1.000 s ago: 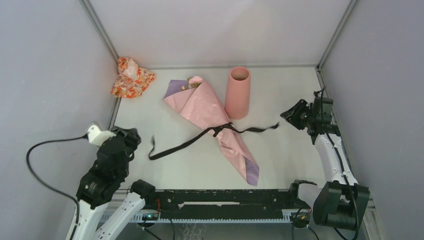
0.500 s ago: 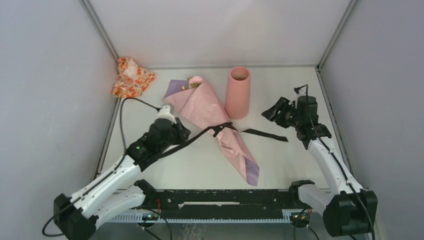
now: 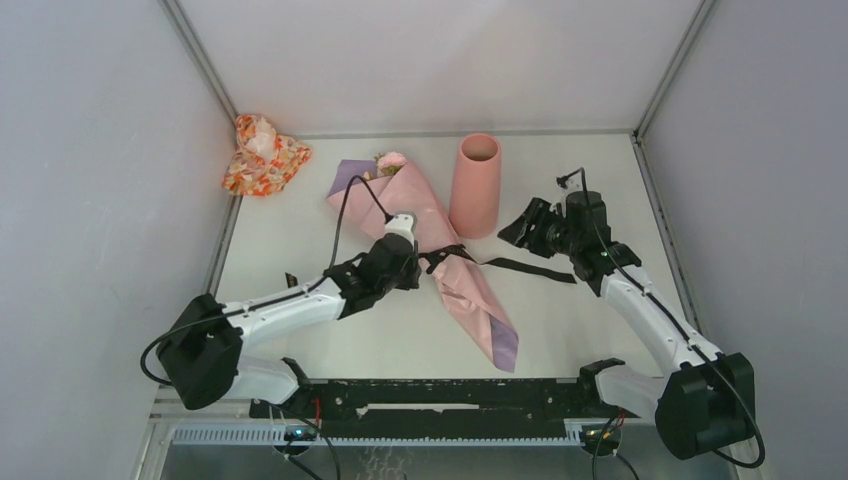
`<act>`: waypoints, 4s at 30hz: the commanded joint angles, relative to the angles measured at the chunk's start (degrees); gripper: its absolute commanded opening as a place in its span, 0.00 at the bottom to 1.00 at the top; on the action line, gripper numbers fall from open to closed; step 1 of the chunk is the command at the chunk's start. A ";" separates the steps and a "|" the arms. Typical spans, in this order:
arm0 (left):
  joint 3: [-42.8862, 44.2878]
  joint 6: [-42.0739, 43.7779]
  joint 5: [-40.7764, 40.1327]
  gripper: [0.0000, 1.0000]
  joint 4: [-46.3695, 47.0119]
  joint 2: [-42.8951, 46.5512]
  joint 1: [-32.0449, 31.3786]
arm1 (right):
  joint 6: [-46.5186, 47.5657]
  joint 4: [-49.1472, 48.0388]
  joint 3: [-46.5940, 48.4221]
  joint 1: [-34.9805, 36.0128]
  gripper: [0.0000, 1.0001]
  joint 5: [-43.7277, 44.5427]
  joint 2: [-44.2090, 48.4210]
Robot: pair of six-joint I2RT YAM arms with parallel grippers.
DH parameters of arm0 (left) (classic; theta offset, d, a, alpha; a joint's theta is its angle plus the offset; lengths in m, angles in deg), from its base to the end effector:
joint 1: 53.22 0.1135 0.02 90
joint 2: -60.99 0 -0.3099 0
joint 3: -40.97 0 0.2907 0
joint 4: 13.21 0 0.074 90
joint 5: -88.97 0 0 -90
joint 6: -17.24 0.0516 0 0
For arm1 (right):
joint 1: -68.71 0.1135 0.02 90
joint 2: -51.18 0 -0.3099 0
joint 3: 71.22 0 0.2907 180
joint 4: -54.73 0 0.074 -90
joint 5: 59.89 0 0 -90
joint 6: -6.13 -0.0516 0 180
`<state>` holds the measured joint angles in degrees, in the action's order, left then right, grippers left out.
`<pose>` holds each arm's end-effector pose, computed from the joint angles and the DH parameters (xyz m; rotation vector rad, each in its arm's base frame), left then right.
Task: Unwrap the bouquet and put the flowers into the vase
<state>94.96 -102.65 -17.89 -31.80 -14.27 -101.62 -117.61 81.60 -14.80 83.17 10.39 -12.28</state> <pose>0.2149 -0.2195 0.2287 0.2086 2.2531 -0.4072 0.2588 0.0847 0.2867 0.1707 2.2435 0.8428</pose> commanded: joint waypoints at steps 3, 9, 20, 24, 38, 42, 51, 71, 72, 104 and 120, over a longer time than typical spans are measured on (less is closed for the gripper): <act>4.37 3.72 -1.32 0.31 6.41 -2.80 -0.74 | -0.95 -3.54 0.91 1.14 0.61 0.40 -0.55; 5.53 4.14 0.80 0.35 8.88 -6.58 -0.90 | -1.36 -4.47 0.85 1.70 0.60 0.04 -1.31; 6.83 4.34 0.85 0.34 10.46 -10.60 -1.60 | -1.32 -4.39 0.86 2.20 0.60 0.21 -1.05; 6.94 4.45 1.02 0.34 9.67 -10.22 -1.78 | -1.36 -4.23 0.84 2.41 0.60 0.30 -1.14; 1.07 4.53 -0.53 0.32 10.39 -2.50 -3.81 | -2.07 -5.73 0.86 3.58 0.60 -0.01 -2.17; 1.52 4.68 0.21 0.32 10.71 -5.22 -3.81 | -2.04 -5.55 0.86 3.67 0.60 0.32 -2.06; 2.94 5.86 -0.95 0.31 12.65 -9.82 -3.83 | -2.01 -5.73 0.80 3.77 0.60 0.14 -2.05; 4.57 6.89 -4.45 0.36 11.71 -10.66 -3.99 | -3.00 -7.68 0.88 6.03 0.59 -0.75 -3.72; 4.88 6.72 -3.92 0.36 11.69 -11.38 -4.00 | -2.96 -7.52 0.92 6.14 0.59 -0.68 -3.69; 1.98 3.03 -9.64 0.00 8.69 -4.24 -4.07 | -3.94 -9.58 5.70 17.81 0.54 0.51 -15.00; -0.93 2.45 -9.41 0.00 7.92 1.33 -4.07 | -5.86 -11.53 14.40 23.50 0.42 -0.55 -28.80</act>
<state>94.52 -99.67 -26.22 -25.39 -16.54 -105.60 -121.89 72.70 -2.62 106.32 10.91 -39.60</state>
